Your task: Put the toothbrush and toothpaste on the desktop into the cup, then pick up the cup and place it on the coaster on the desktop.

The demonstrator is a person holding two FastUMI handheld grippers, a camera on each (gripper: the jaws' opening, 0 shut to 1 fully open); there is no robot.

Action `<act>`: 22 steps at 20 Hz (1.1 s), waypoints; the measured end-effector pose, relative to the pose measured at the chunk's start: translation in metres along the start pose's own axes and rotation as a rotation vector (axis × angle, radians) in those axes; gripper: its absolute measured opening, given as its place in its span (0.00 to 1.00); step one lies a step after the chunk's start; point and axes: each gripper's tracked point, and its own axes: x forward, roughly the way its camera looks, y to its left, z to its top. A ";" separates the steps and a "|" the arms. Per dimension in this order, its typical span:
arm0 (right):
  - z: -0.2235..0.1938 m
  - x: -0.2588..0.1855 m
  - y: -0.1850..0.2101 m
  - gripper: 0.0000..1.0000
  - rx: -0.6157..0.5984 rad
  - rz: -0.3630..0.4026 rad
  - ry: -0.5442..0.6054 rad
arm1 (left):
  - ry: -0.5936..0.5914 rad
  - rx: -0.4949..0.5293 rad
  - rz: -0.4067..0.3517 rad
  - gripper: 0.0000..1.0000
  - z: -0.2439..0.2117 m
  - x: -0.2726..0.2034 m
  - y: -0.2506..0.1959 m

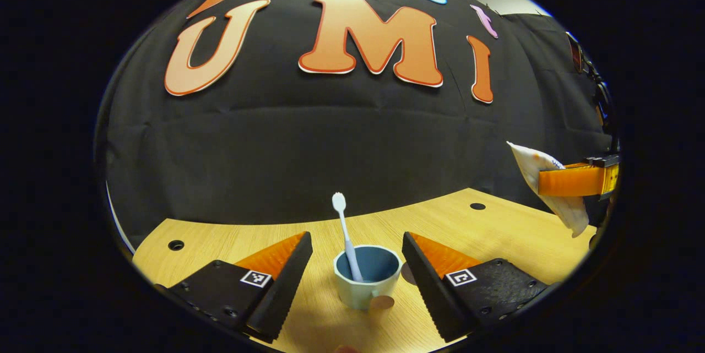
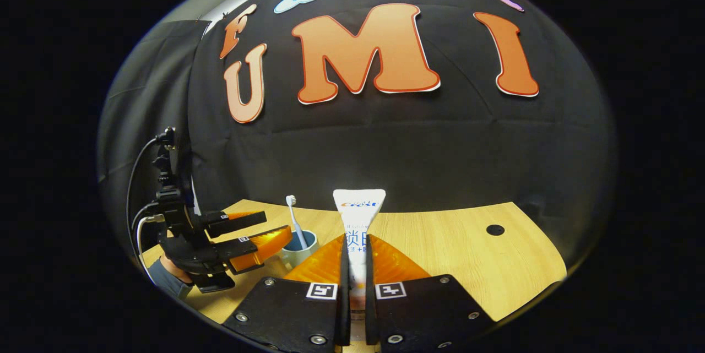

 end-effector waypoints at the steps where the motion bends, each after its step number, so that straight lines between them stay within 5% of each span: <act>1: 0.002 0.002 0.003 0.11 0.003 0.008 -0.009 | 0.008 -0.001 0.011 0.99 0.000 -0.009 0.002; 13: 0.019 0.039 0.052 0.11 0.064 0.135 -0.133 | -0.009 0.006 0.096 0.98 -0.003 -0.114 0.004; 22: 0.038 0.098 0.074 0.11 0.125 0.193 -0.236 | -0.037 -0.002 0.110 0.98 -0.016 -0.133 0.009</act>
